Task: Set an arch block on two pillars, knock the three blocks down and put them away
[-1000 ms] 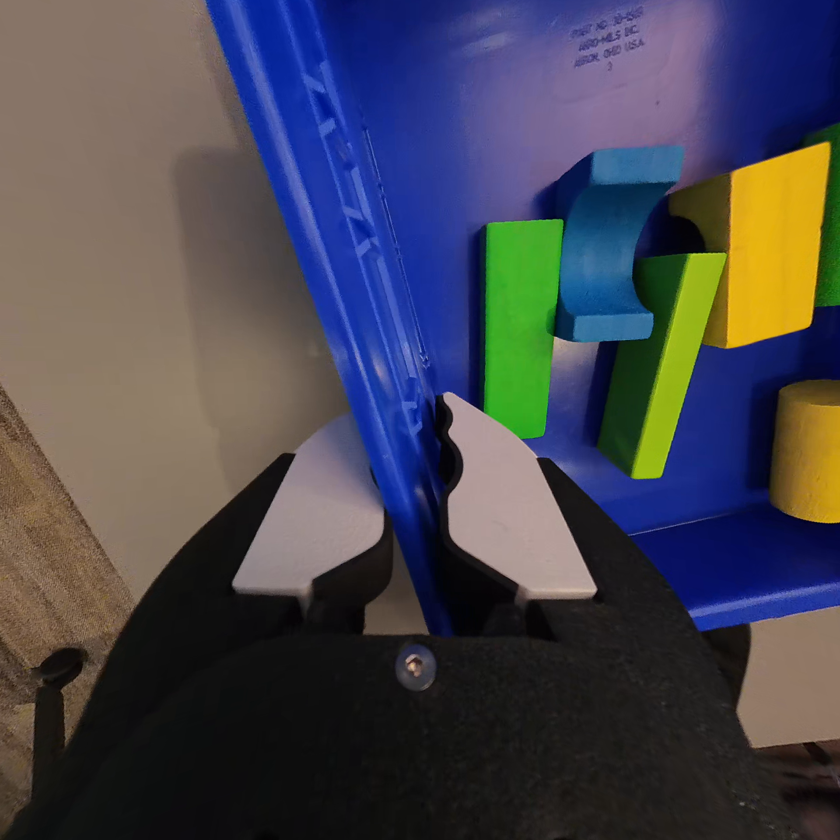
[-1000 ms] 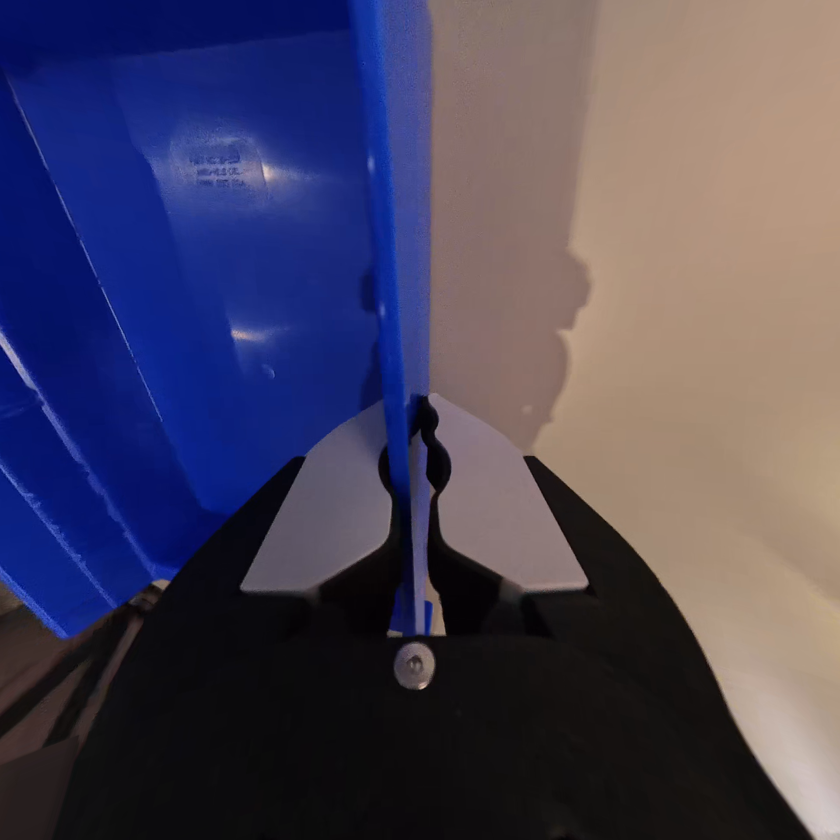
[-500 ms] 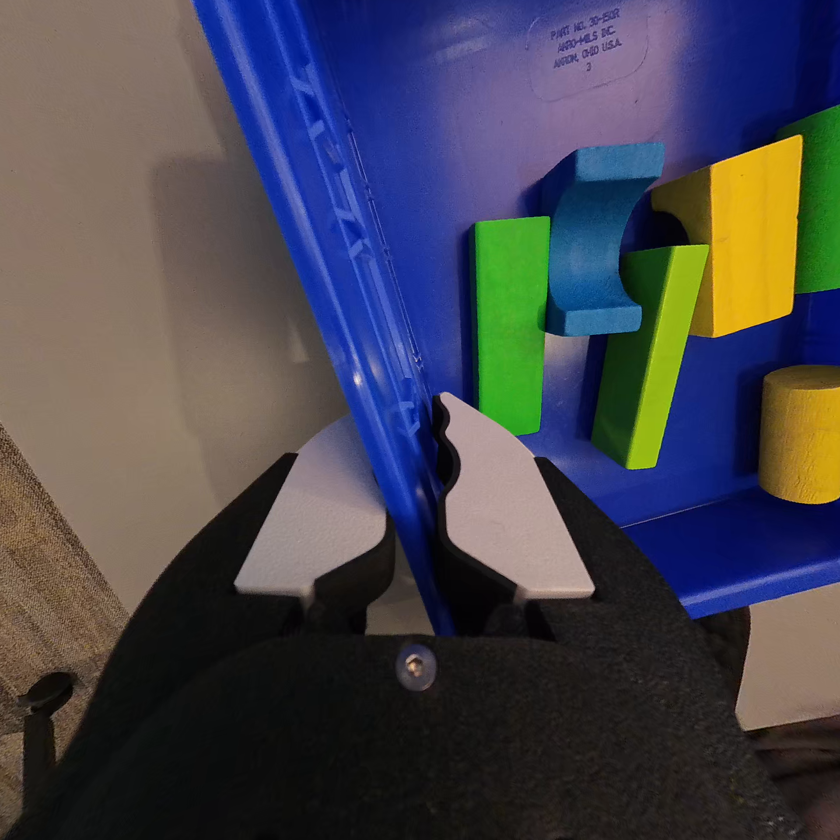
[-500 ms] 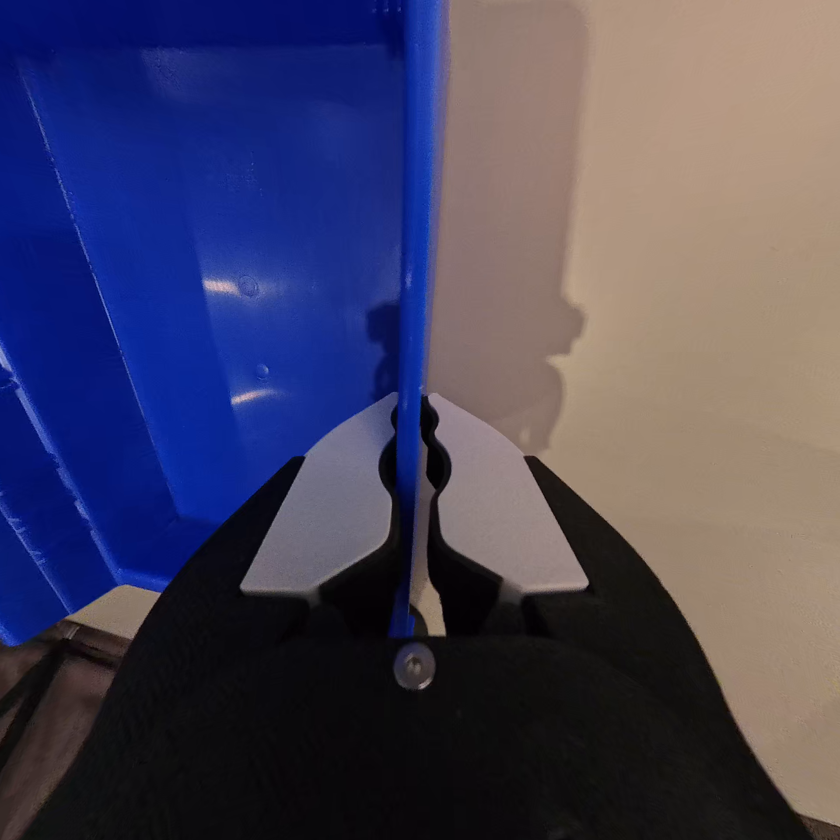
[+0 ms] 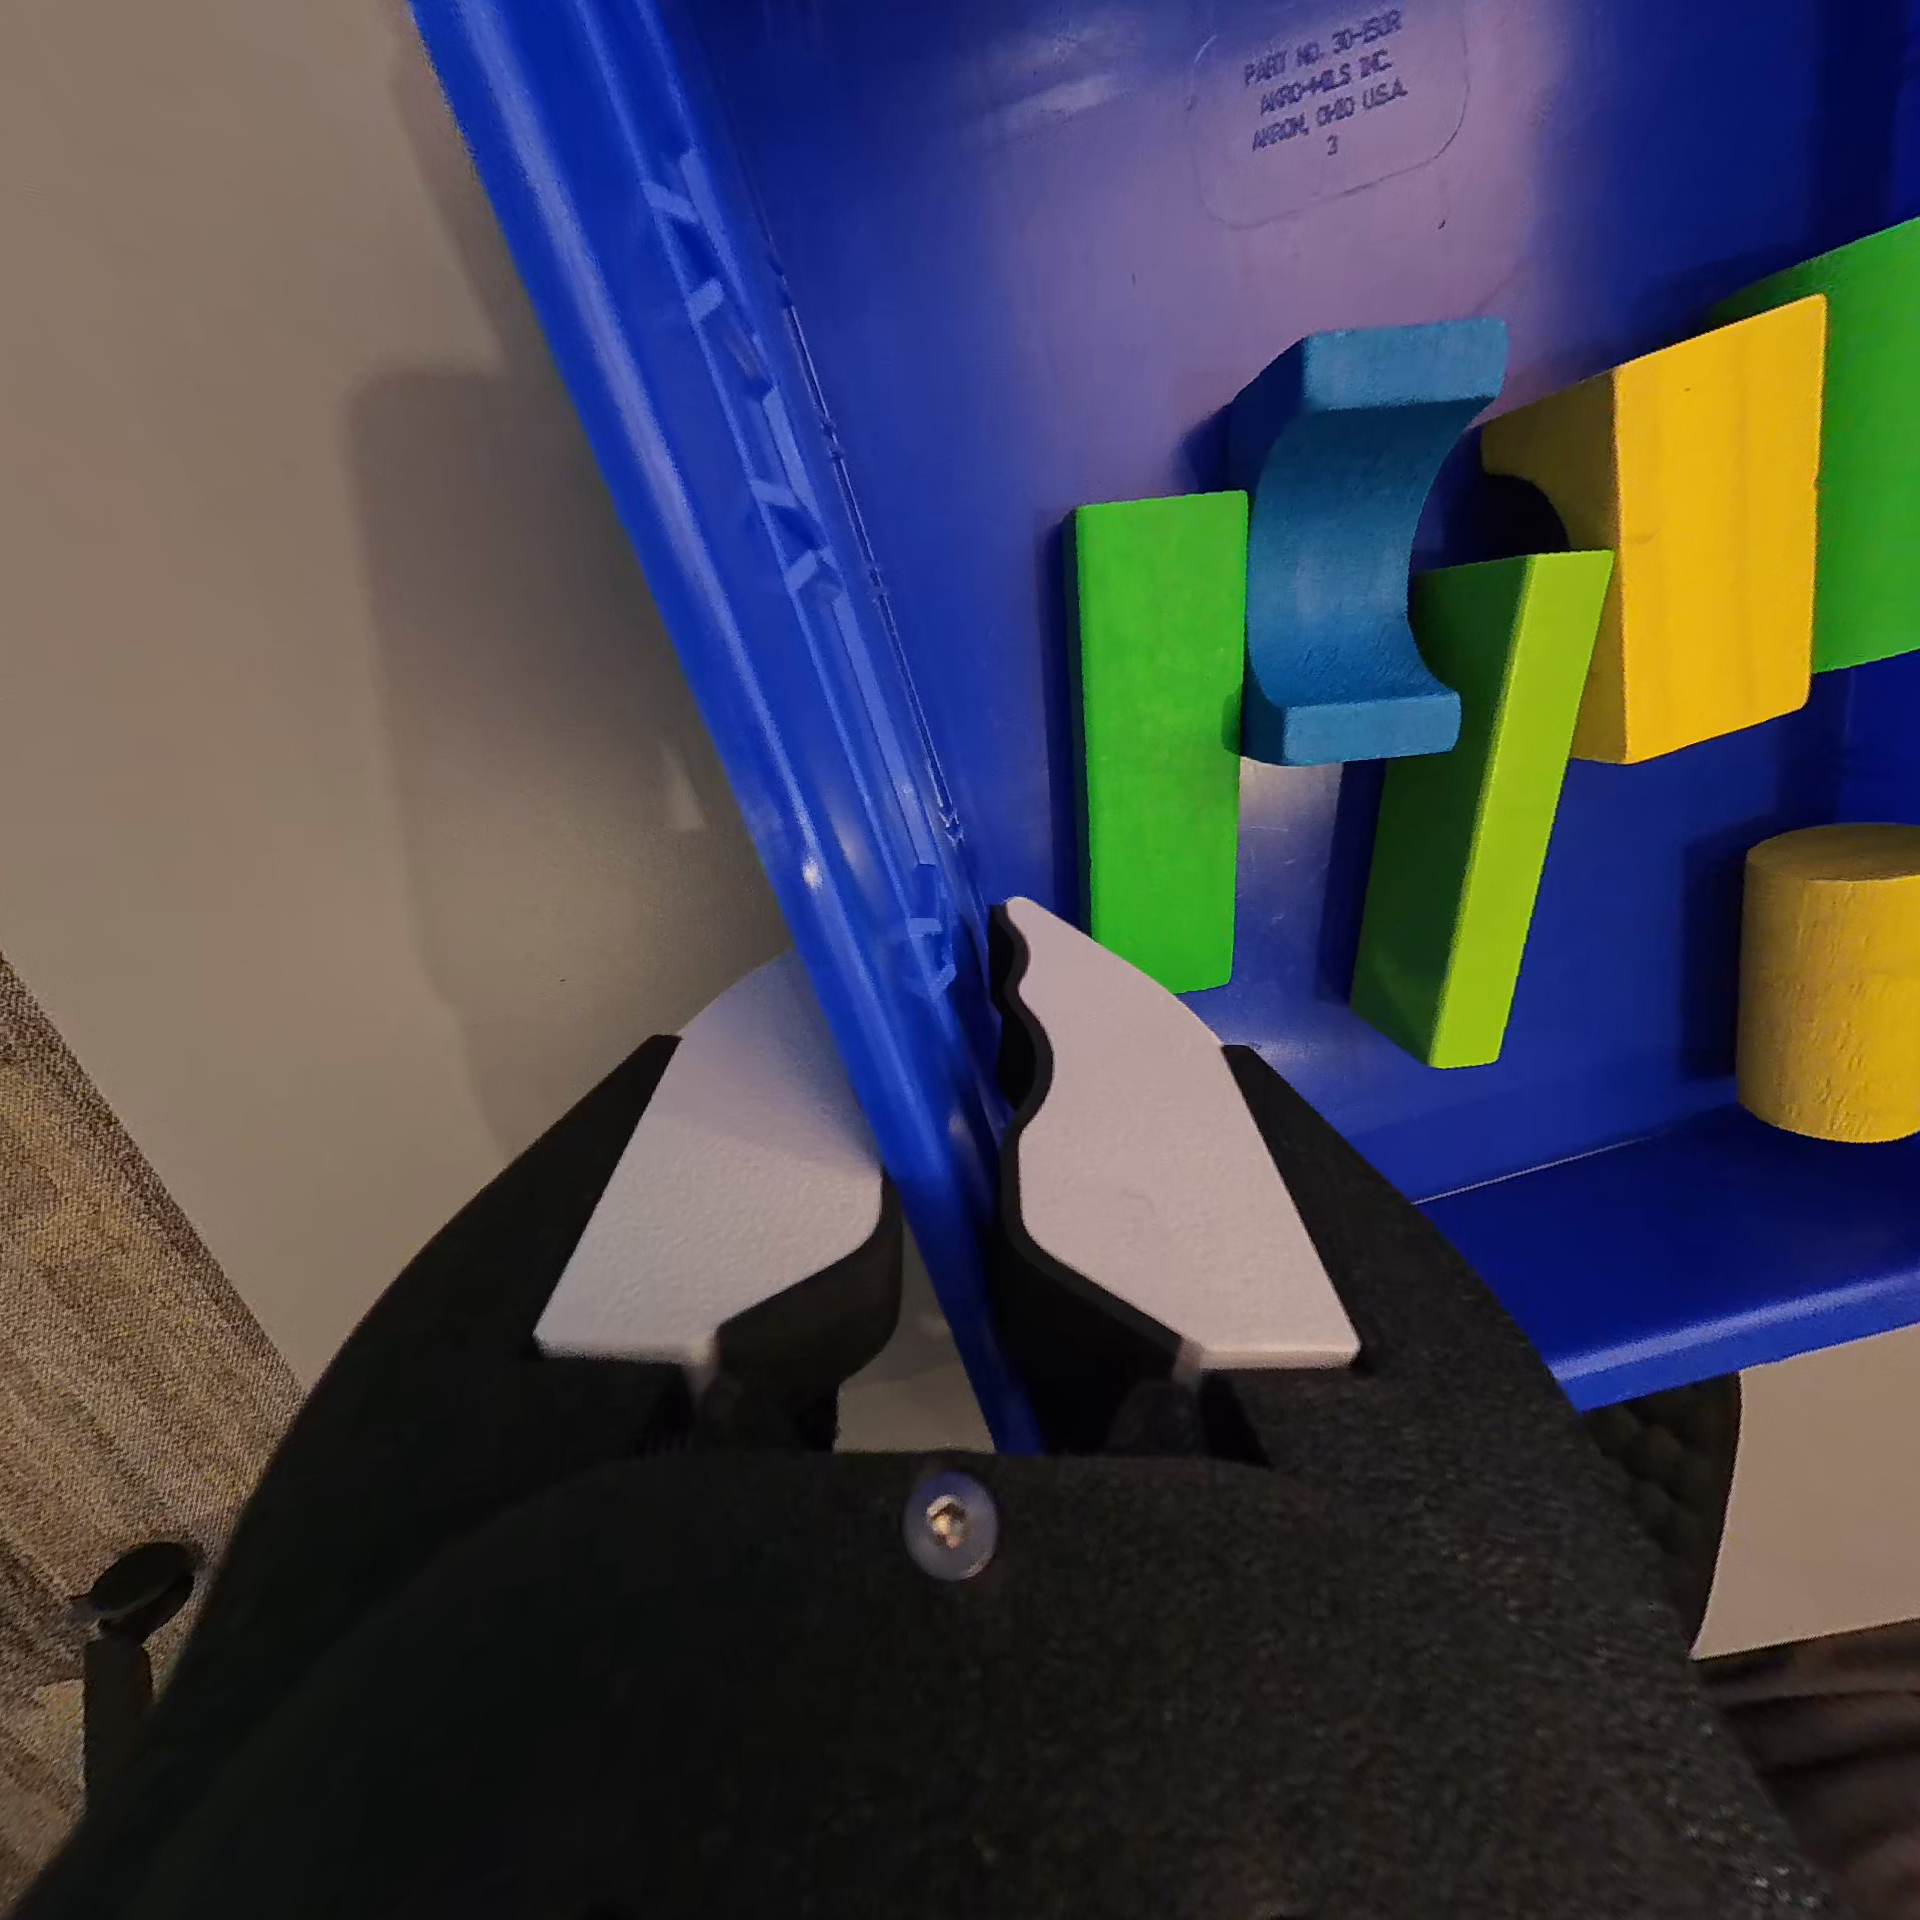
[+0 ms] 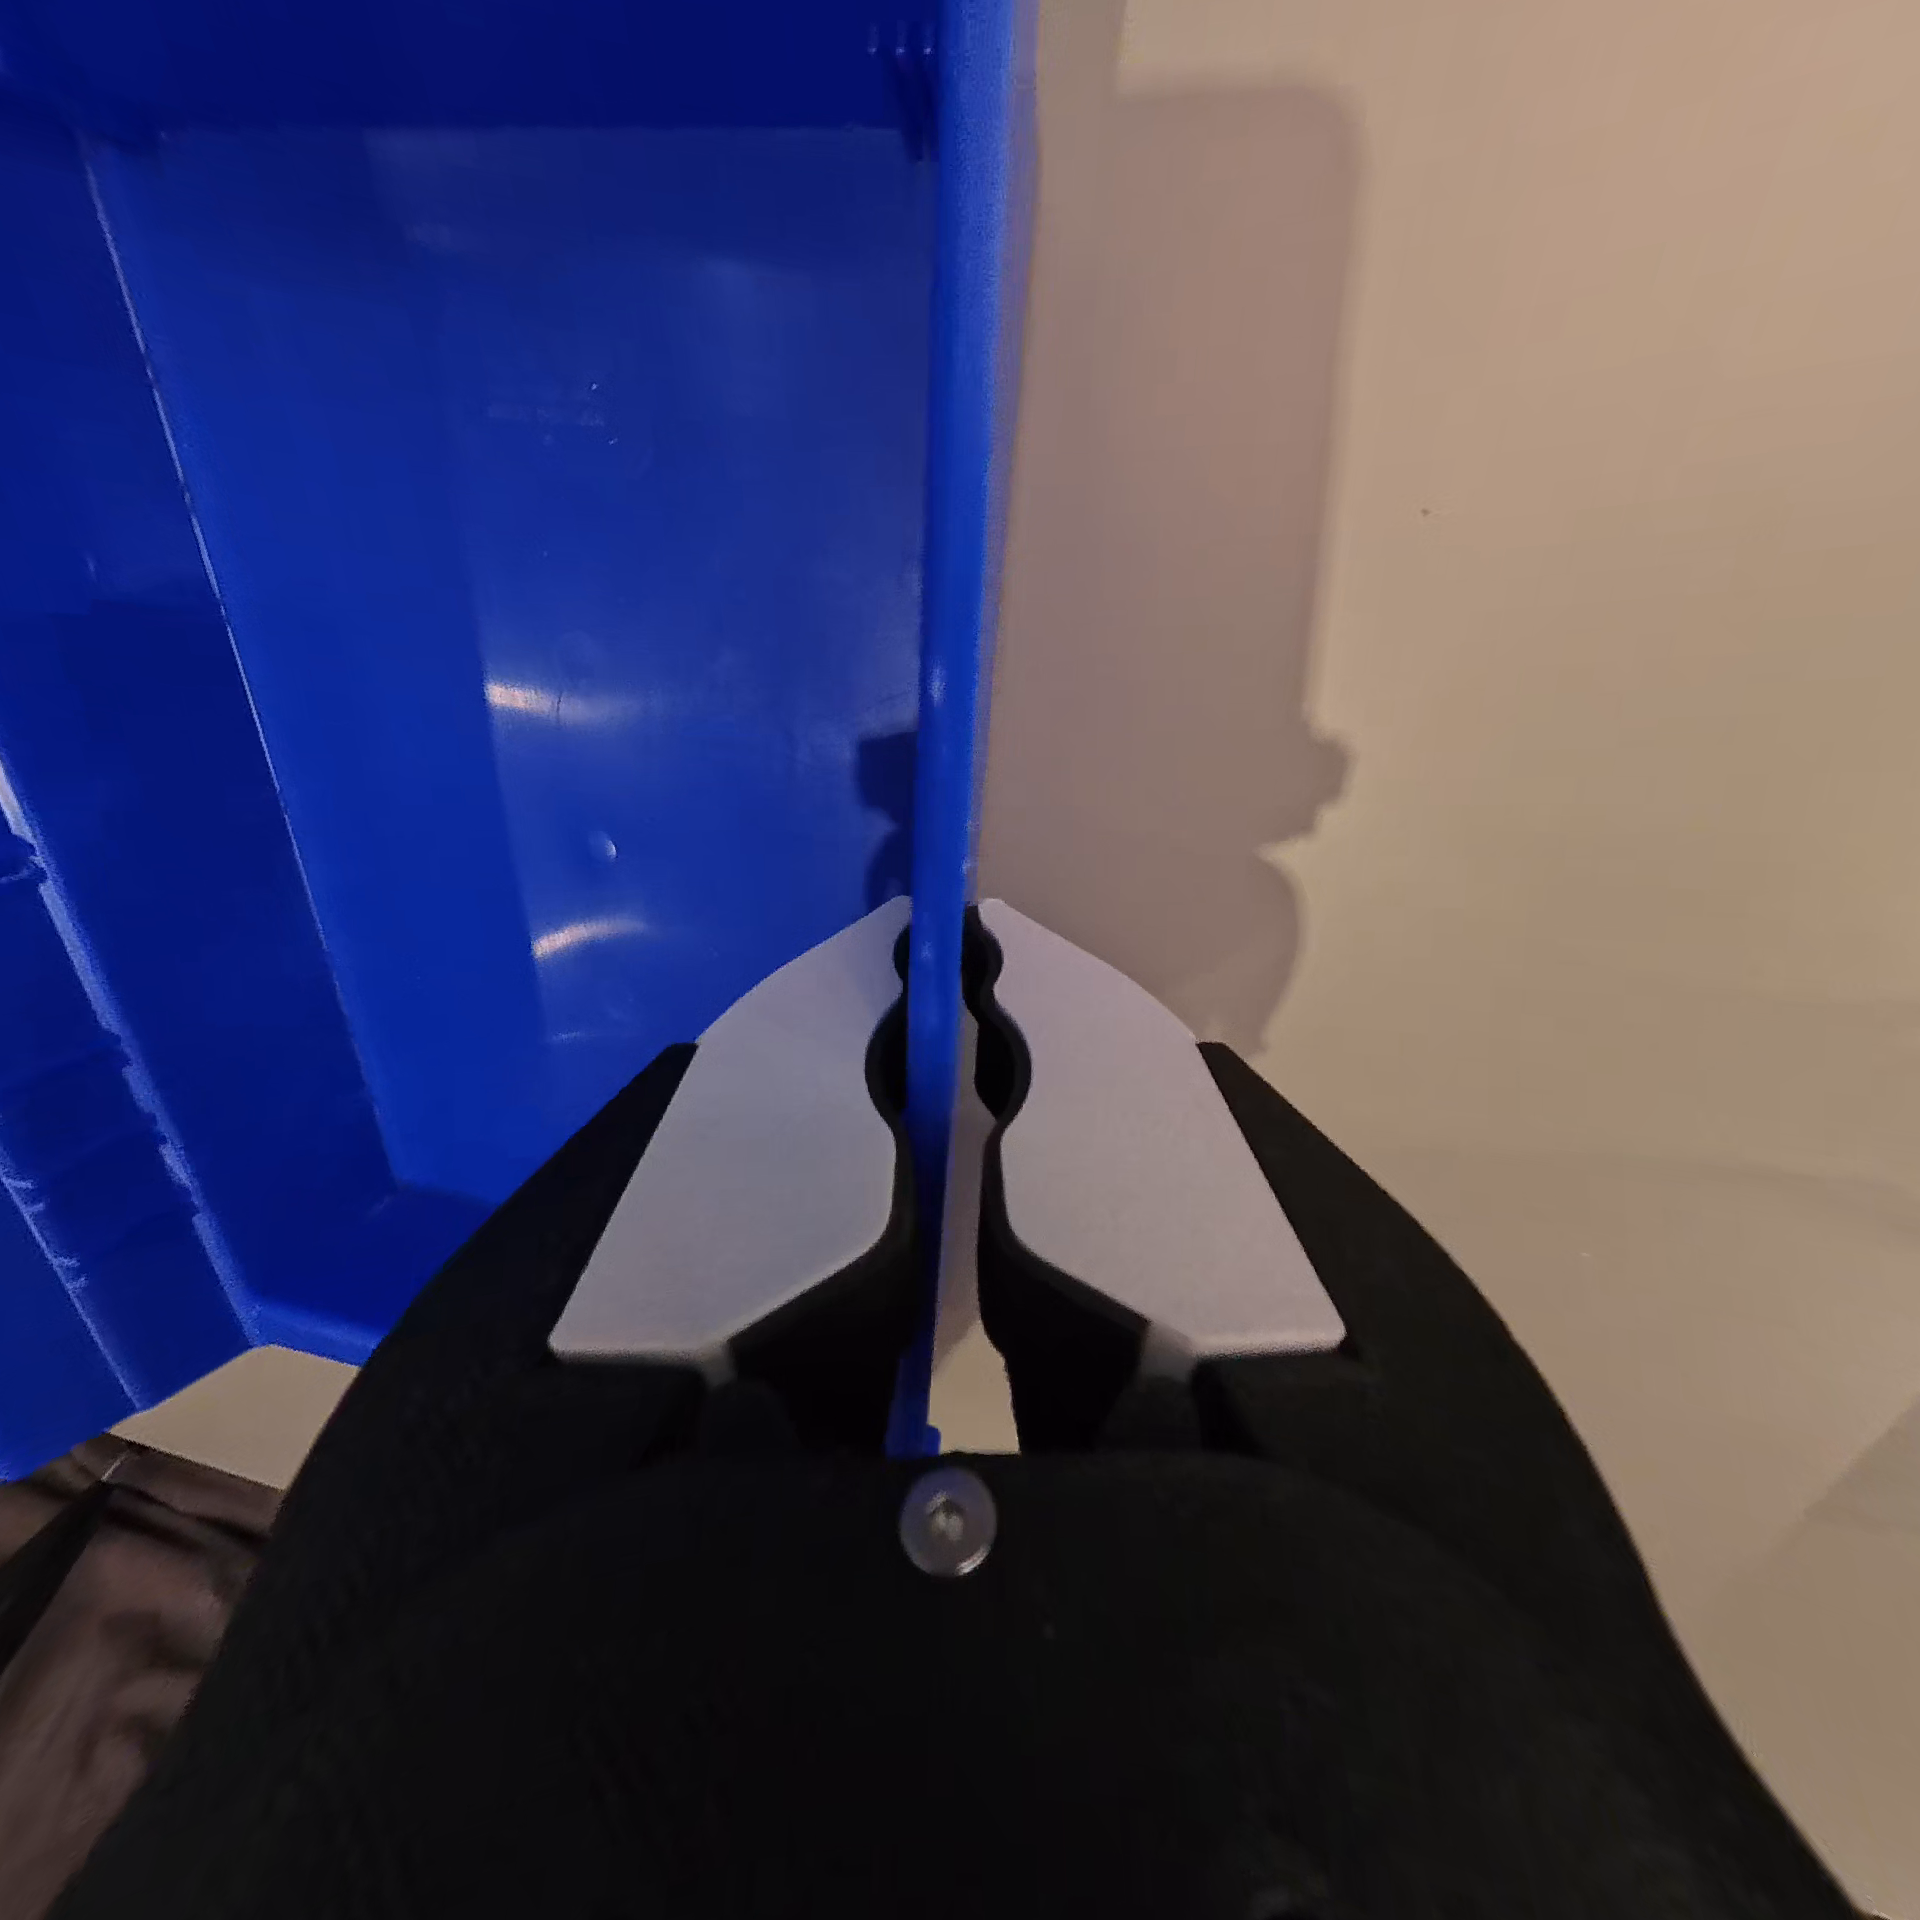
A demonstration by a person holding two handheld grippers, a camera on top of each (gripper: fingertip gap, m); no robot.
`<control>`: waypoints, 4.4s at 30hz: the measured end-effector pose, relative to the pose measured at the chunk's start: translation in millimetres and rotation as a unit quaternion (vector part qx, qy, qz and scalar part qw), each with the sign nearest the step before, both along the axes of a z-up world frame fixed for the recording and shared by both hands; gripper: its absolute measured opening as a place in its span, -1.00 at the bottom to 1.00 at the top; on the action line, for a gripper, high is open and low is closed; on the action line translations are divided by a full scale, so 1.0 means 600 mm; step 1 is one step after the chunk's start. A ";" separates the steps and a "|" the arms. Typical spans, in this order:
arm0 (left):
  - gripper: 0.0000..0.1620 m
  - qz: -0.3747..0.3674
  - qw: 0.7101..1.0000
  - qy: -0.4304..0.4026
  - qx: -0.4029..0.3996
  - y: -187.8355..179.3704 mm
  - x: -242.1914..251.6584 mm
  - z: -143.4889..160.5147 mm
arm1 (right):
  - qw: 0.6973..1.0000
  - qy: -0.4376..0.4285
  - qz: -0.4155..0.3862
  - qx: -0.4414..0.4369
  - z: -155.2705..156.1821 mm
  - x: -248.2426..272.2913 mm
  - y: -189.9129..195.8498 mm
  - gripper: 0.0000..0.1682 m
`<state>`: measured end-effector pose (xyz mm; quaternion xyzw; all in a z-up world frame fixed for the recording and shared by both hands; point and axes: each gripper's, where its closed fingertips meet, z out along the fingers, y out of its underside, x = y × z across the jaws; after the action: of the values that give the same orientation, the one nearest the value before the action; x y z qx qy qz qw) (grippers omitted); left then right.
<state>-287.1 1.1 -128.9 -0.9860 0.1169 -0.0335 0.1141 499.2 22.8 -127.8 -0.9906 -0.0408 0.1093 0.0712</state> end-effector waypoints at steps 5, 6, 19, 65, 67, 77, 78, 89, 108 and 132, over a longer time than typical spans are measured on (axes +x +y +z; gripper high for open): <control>-0.83 -0.001 1.000 0.002 0.000 0.000 0.000 0.000 | 1.000 0.004 -0.016 0.008 0.000 0.014 -0.001 -0.91; -0.83 -0.001 1.000 0.002 0.000 0.000 0.000 -0.001 | 1.000 0.003 -0.018 0.010 0.000 0.017 -0.002 -0.92; -0.84 -0.017 1.000 0.000 0.020 0.025 0.001 -0.001 | 0.999 0.001 -0.035 0.026 -0.001 0.033 -0.003 -0.92; -0.18 -0.451 0.873 0.041 0.179 0.046 0.295 0.030 | 0.799 0.161 0.064 0.575 0.335 -0.175 0.077 -0.30; -0.10 -0.462 0.869 0.051 0.171 0.053 0.291 0.017 | 0.803 0.167 0.066 0.568 0.327 -0.176 0.079 -0.30; -0.10 -0.496 0.859 0.059 0.115 0.063 0.286 -0.021 | 0.816 0.193 0.069 0.541 0.302 -0.184 0.090 -0.30; -0.10 -0.495 0.860 0.056 0.109 0.062 0.286 -0.025 | 0.817 0.193 0.071 0.539 0.300 -0.186 0.091 -0.30; -0.09 -0.459 0.883 0.029 0.089 0.060 0.280 -0.035 | 0.822 0.193 0.077 0.529 0.288 -0.193 0.094 -0.30; -0.09 -0.412 0.818 -0.027 0.400 0.042 0.328 0.260 | 0.796 0.287 0.129 0.517 0.337 -0.333 0.061 -0.31; 0.06 -0.563 0.707 -0.147 0.401 -0.124 0.505 0.310 | 0.705 0.531 0.373 0.288 0.244 -0.759 -0.149 -0.61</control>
<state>16.1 -73.5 57.2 -0.5808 0.6345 -0.1861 0.4748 43.5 -66.4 18.6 -0.6043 -0.3918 0.6176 0.3161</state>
